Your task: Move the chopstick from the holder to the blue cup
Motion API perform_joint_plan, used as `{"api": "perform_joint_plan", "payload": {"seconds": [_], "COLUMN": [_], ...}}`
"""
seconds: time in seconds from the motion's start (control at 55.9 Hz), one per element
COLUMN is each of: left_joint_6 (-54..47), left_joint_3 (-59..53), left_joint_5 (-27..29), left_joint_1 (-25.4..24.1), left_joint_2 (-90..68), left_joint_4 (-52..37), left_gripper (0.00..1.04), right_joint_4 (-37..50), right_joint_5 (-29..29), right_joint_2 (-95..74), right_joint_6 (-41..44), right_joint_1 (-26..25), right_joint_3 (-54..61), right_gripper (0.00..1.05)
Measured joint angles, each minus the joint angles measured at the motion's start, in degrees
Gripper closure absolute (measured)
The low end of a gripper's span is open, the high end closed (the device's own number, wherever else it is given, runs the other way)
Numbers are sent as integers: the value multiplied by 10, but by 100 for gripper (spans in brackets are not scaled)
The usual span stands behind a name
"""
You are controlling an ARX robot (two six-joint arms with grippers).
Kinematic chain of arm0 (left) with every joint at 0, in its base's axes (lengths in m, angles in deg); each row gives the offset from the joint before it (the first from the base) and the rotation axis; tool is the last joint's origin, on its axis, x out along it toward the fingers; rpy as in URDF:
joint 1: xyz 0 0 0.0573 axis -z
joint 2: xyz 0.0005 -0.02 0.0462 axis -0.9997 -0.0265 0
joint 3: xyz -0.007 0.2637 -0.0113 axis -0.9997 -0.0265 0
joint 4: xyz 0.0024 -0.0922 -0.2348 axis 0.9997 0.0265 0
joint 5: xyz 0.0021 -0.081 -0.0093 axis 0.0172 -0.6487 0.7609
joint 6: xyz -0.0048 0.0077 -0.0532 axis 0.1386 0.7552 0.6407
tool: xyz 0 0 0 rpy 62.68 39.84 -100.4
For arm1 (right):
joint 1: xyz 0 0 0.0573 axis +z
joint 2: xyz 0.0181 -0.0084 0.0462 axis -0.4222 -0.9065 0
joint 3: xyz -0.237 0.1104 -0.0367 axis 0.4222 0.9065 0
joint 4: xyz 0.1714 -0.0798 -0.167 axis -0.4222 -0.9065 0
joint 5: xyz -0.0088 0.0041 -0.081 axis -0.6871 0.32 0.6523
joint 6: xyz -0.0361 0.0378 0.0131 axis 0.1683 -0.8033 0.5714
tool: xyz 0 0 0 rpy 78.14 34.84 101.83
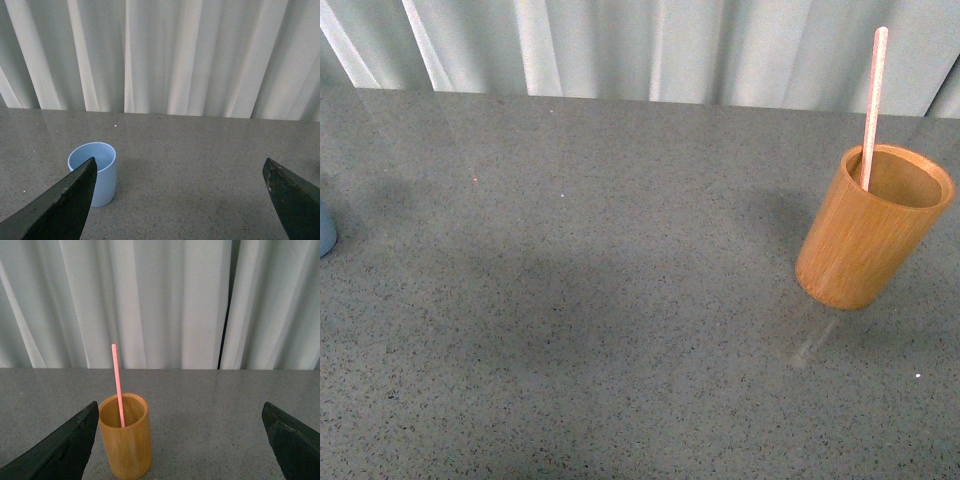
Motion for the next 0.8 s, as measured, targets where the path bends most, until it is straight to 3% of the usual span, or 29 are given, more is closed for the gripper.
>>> {"api": "perform_joint_plan", "payload": {"seconds": [0.358, 0.376, 0.447, 0.519, 0.644, 0.805], "left_joint_6": [0, 1, 19, 41, 42, 41], "left_joint_3": [0, 1, 76, 157, 301, 404], "left_joint_5": [0, -7, -140, -180, -110, -27], "left_joint_1": [0, -2, -54, -102, -131, -147], "left_joint_2": [0, -3, -127, -294, -548, -782], "left_joint_4": [0, 3, 146, 106, 8, -19], "left_gripper": [7, 7, 7, 7, 7, 7], "right_joint_4": [0, 0, 0, 0, 0, 0], "right_joint_5": [0, 0, 0, 0, 0, 0], "right_joint_2": [0, 0, 0, 0, 0, 0], "right_joint_6": [0, 0, 0, 0, 0, 0], "right_joint_1": [0, 0, 0, 0, 0, 0], "right_joint_3": [0, 0, 0, 0, 0, 0], "right_gripper": [10, 10, 10, 10, 10, 10]}}
